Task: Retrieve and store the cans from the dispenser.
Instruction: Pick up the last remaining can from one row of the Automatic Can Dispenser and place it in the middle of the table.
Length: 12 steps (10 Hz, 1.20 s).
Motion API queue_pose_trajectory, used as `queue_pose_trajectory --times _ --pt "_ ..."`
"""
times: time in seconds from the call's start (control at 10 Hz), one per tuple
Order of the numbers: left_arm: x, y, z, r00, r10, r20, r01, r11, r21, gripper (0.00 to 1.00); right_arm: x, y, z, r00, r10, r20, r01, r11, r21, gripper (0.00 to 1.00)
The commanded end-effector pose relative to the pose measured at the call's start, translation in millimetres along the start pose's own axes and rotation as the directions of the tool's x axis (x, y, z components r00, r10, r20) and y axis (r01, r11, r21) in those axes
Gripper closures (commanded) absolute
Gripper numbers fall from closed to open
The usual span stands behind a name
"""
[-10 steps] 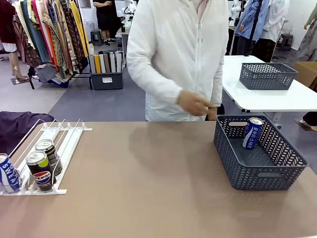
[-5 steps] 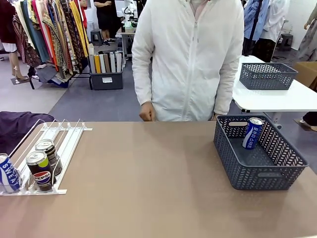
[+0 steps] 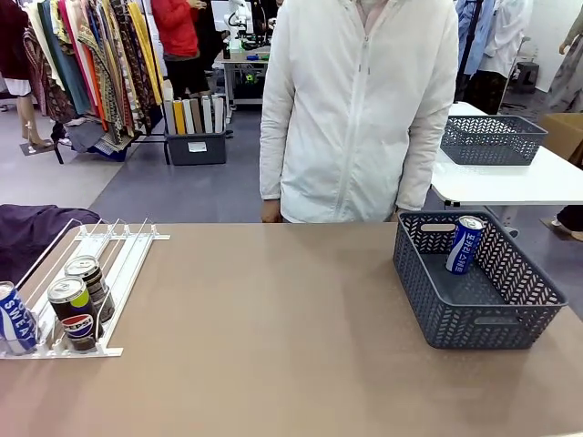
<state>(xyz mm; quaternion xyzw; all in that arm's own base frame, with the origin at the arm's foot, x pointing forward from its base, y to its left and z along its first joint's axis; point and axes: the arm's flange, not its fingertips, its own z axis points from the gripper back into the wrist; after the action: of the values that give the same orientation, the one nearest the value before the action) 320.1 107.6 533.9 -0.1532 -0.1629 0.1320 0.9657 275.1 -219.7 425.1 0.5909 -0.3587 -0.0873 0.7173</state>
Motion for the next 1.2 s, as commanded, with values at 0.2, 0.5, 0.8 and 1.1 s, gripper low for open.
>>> queue_pose_trajectory --times 0.2,0.5,0.8,1.1 --pt "-11.1 -38.0 -29.6 0.983 0.021 -0.182 0.003 0.991 0.132 0.0 2.8 3.5 0.3 1.0 -0.003 0.01 0.003 1.0 0.013 0.0" --pt "-12.6 -18.9 -29.2 0.996 0.061 -0.072 -0.043 0.975 0.22 0.0 2.8 3.5 0.3 1.0 -0.003 0.01 0.003 1.0 0.013 0.0" --pt "-16.3 -22.3 -43.3 0.998 -0.003 -0.058 0.019 0.959 0.282 0.0 2.8 3.5 0.3 1.0 -0.003 0.01 0.003 1.0 0.013 0.0" --pt "-19.0 -15.5 -73.7 0.994 -0.017 -0.109 0.051 0.946 0.32 0.0 2.8 3.5 0.3 1.0 -0.003 0.01 0.003 1.0 0.013 0.0"
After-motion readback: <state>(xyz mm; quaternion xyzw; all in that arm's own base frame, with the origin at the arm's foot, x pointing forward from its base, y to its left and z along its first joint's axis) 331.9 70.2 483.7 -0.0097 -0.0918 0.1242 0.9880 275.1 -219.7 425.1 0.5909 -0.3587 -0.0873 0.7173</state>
